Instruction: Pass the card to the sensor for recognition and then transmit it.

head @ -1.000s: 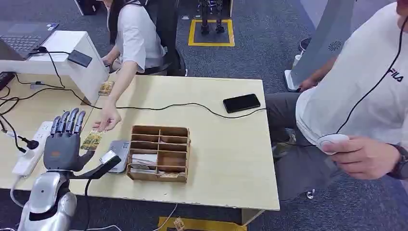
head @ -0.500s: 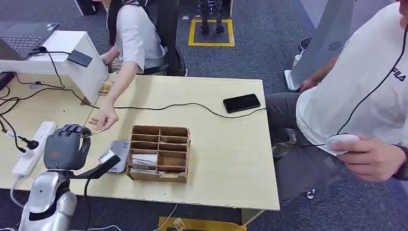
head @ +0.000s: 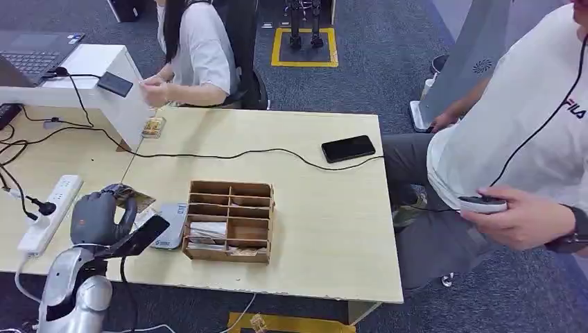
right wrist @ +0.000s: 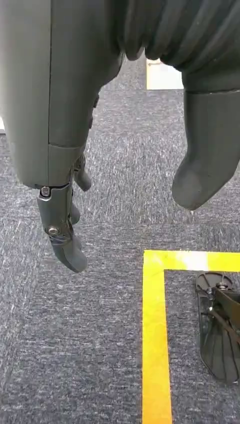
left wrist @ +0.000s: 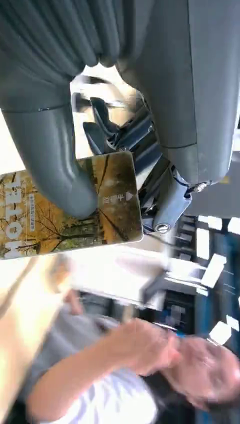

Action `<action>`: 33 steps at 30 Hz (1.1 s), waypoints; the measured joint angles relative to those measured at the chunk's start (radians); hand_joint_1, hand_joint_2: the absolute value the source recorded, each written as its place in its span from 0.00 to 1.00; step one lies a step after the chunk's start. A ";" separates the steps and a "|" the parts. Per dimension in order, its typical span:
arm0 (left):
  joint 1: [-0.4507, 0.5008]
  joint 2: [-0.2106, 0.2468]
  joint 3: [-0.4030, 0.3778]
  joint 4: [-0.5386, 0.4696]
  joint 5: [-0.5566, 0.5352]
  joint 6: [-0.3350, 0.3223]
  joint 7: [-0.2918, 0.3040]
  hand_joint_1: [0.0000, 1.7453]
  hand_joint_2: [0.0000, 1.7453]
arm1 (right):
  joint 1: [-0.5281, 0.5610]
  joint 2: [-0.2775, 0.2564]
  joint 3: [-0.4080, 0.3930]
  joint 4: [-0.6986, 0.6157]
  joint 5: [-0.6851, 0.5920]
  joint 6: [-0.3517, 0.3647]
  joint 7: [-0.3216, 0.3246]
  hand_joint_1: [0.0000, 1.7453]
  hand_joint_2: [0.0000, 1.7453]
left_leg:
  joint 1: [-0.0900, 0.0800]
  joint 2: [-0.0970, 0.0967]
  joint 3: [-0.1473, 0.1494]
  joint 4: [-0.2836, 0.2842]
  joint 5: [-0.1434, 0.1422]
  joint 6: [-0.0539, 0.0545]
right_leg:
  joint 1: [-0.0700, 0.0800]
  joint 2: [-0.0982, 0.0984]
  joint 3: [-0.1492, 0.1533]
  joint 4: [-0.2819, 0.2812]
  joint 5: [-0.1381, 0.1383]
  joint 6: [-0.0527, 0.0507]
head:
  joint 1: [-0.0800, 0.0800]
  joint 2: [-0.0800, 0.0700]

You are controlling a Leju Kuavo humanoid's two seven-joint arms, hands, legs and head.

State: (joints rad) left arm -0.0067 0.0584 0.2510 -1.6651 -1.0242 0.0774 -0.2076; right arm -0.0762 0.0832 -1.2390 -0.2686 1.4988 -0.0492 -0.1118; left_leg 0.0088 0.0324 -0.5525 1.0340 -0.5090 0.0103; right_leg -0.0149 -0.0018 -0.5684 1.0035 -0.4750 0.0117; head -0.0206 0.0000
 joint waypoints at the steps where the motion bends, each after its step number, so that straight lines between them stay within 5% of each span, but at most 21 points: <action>1: 0.000 -0.012 0.002 -0.001 0.036 -0.031 0.012 1.00 1.00 | 0.000 0.000 0.000 0.000 0.000 0.000 0.001 0.00 1.00 | 0.000 0.000 0.000 0.000 0.000 0.000 | 0.000 0.000 0.000 0.000 0.000 0.000 | 0.000 0.000; 5: 0.000 -0.063 0.018 -0.001 0.152 -0.098 0.060 1.00 1.00 | -0.001 0.000 0.000 0.000 0.001 0.000 0.001 0.00 1.00 | 0.000 0.000 0.000 0.000 0.000 0.000 | 0.000 0.000 0.000 0.000 0.000 0.000 | 0.000 0.000; 15: -0.038 -0.141 0.063 0.030 0.098 -0.063 0.160 1.00 1.00 | -0.006 0.000 0.004 0.003 0.006 0.000 0.014 0.00 1.00 | 0.000 0.000 0.000 0.000 0.000 0.000 | 0.000 0.000 0.000 0.000 0.000 0.000 | 0.000 0.000; 33: -0.090 -0.232 0.132 0.122 0.045 -0.042 0.158 1.00 1.00 | -0.009 0.000 0.025 0.007 0.022 0.003 0.018 0.00 1.00 | 0.000 0.000 0.000 0.000 0.000 0.000 | 0.000 0.000 0.000 0.000 0.000 0.000 | 0.000 0.000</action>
State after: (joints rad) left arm -0.0967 -0.1735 0.3830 -1.5431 -0.9796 0.0351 -0.0500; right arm -0.0853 0.0832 -1.2142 -0.2613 1.5209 -0.0458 -0.0935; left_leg 0.0085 0.0320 -0.5526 1.0341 -0.5091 0.0104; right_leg -0.0150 -0.0020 -0.5686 1.0034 -0.4750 0.0118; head -0.0206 0.0000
